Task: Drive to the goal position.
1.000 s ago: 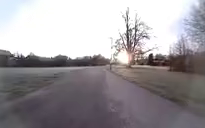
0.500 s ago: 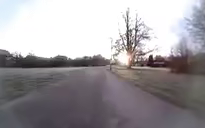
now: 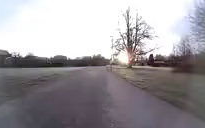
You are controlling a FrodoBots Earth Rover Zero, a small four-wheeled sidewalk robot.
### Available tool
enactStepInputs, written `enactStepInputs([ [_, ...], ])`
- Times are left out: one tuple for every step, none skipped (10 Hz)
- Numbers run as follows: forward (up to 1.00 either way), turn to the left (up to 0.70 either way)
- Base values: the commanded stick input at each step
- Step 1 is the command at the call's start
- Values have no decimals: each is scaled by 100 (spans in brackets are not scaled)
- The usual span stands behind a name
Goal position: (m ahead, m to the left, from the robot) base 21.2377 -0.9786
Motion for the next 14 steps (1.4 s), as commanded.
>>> enactStepInputs([
  [100,0],
  [100,0],
  [100,0],
  [100,0],
  [100,0],
  [100,0],
  [100,0],
  [100,0],
  [100,0],
  [100,0],
  [100,0],
  [100,0],
  [100,0],
  [100,0],
])
